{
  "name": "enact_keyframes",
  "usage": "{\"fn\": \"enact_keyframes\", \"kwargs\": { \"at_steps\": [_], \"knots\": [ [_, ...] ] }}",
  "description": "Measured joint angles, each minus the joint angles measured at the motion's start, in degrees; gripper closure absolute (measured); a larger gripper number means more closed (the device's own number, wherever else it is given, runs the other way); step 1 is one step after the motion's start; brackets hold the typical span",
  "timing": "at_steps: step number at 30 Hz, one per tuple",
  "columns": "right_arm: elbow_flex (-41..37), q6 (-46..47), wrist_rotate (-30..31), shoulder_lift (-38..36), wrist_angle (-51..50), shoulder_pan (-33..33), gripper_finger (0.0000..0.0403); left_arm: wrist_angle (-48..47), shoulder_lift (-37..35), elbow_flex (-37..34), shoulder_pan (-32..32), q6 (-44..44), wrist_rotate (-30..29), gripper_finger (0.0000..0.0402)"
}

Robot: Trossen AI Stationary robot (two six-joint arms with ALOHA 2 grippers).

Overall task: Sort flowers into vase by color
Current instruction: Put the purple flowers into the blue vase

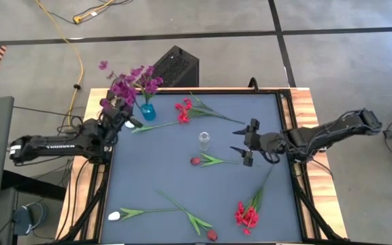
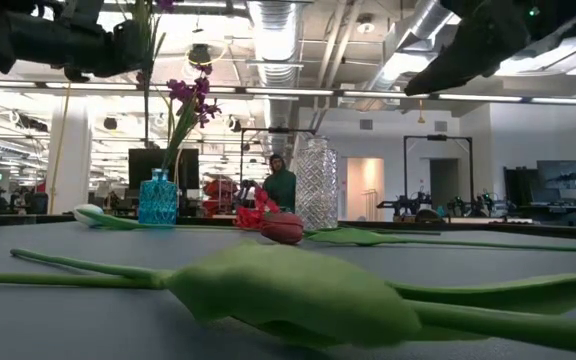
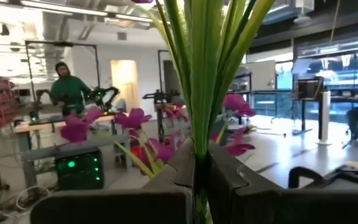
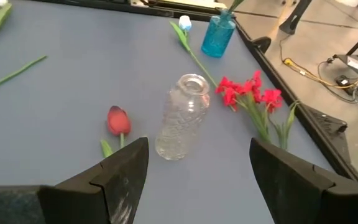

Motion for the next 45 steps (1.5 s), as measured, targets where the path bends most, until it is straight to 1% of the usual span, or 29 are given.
{"fn": "enact_keyframes", "kwargs": {
  "at_steps": [5, 7, 10, 12, 17, 21, 27, 31, 45],
  "knots": [
    [0.0, -1.8, -4.7, 0.0, 3.4, -2.5, 0.0097, -0.2, 2.2, 0.0, 4.7, 0.1, 2.3, 0.0401],
    [0.0, -1.8, -6.0, 0.0, 4.0, -3.4, 0.0097, -0.1, 3.3, 0.0, 7.0, -1.0, 4.4, 0.0401],
    [0.0, -1.8, -7.0, 0.0, 4.0, -4.3, 0.0097, 0.4, 5.0, 0.0, 10.4, -2.2, 7.6, 0.0401],
    [0.0, -1.8, -7.1, 0.0, 4.0, -4.6, 0.0097, 2.3, 5.9, 0.0, 12.1, -2.8, 9.1, 0.0401],
    [0.0, -1.8, -7.1, 0.0, 4.0, -4.6, 0.0097, 3.9, 7.8, 0.0, 14.9, -4.4, 12.2, 0.0401],
    [0.0, -2.1, -7.1, 0.0, 4.0, -4.6, 0.0097, 5.3, 10.2, 0.0, 16.2, -5.7, 13.7, 0.0401],
    [0.0, -2.7, -7.1, 0.0, 4.0, -4.5, 0.0097, 9.7, 14.1, 0.0, 17.4, -4.7, 14.4, 0.0401],
    [0.0, -2.7, -7.1, 0.0, 4.0, -4.5, 0.0097, 9.9, 16.3, 0.0, 17.9, -5.7, 15.3, 0.0401],
    [0.0, -2.8, -7.2, 0.0, 3.6, -4.5, 0.0097, 12.3, 23.5, -0.1, 18.0, -6.2, 15.0, 0.0401]
  ]
}}
